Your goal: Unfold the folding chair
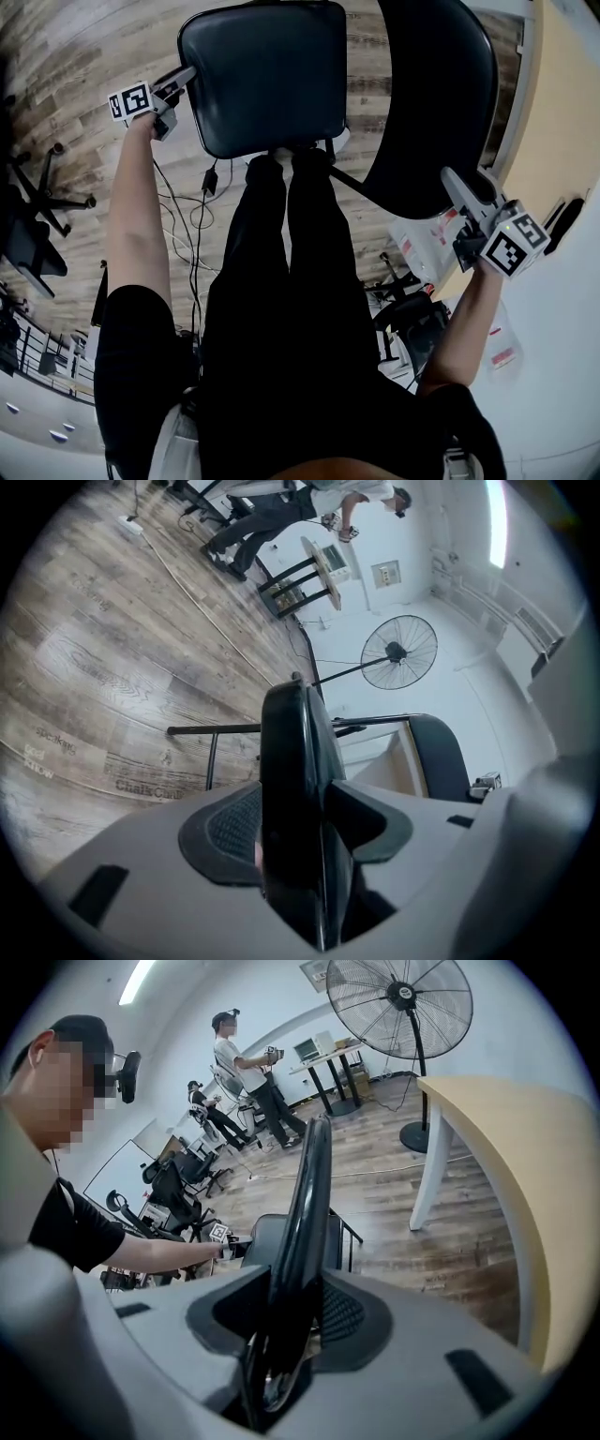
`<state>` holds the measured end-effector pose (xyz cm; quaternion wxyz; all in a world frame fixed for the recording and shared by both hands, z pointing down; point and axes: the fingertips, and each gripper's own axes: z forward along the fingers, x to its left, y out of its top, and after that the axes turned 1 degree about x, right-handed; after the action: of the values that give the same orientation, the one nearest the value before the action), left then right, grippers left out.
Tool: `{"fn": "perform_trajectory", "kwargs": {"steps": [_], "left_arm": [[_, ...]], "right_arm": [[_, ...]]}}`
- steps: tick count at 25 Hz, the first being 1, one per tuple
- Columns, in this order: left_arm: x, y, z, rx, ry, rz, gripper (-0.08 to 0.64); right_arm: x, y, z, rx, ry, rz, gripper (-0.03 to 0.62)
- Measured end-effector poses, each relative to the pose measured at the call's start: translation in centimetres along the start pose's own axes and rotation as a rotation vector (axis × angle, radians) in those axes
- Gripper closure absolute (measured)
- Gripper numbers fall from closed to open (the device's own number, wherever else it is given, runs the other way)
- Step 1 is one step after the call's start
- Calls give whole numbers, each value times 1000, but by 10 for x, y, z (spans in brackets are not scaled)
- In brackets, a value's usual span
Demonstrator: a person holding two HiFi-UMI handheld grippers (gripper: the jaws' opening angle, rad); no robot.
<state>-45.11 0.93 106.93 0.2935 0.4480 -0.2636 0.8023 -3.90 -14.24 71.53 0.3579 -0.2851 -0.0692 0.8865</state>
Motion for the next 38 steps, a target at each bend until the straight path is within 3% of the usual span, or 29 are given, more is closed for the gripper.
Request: {"fn": "perform_trajectory", "kwargs": {"steps": [9,16,19,26,32,38], "left_arm": [[24,-9,4,-11,32,-29,344],[31,-8,5,-16,-4,-26,344],[23,-8,8,-33,-58,-59,336],[32,-5,-18,-72,126,-5,262],[-13,-13,-53,-49,203,33,261],[-99,-41,-92,32,197,137,261]], "right_arm": [[-7,-13,2,-1,20,18,460],[-11,-18,0,-20,26,19,460],[-11,-17,0,-24,30,11,459],[-14,-18,-2,-11,-46,-39,413],[-19,-6,-38,-73,-183,-44,324],[26,20,-86,-205,-165,-76,322]]}}
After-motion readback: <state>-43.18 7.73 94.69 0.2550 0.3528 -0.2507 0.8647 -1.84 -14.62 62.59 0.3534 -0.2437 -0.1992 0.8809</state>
